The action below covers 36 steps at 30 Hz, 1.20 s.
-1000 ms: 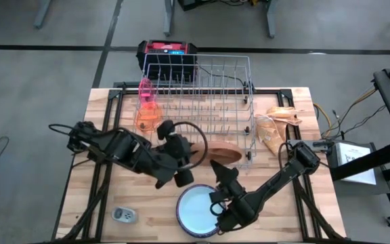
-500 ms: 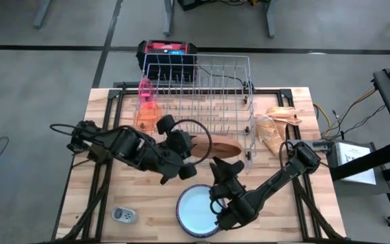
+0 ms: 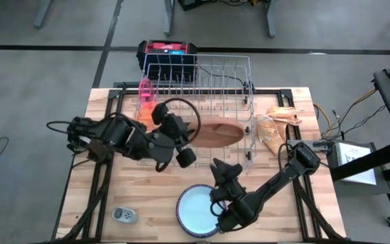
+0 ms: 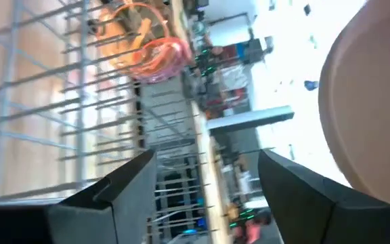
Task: Sort dishes
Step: Put the brown plate into the dish rack
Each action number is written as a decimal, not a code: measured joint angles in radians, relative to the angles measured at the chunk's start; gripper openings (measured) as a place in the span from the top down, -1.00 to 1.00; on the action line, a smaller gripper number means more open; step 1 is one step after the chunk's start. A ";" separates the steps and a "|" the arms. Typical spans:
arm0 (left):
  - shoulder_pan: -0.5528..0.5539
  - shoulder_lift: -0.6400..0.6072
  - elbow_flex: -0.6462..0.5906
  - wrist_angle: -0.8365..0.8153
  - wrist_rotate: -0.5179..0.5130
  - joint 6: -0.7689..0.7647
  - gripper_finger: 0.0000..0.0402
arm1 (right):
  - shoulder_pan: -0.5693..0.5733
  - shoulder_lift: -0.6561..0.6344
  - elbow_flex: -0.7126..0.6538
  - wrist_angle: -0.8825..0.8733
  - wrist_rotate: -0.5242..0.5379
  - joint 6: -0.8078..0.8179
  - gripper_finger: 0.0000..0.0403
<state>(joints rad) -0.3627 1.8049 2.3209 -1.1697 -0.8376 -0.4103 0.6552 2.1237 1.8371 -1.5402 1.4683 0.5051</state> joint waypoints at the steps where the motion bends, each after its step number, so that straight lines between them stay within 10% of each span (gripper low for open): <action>1: 0.002 0.003 0.006 -0.005 0.003 0.002 0.79 | 0.000 -0.001 -0.001 0.000 0.012 -0.013 -0.25; 16: 0.005 0.003 0.035 -0.201 -0.047 0.147 0.79 | 0.094 -0.068 -0.013 -0.029 0.015 0.184 -0.20; 36: -0.035 0.008 -0.088 -0.191 -0.043 0.199 0.79 | 0.145 -0.602 -0.098 0.099 -0.246 0.252 -0.65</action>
<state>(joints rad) -0.3976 1.8126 2.2326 -1.3608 -0.8806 -0.2110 0.8001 1.5221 1.7386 -1.4415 1.2222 0.7571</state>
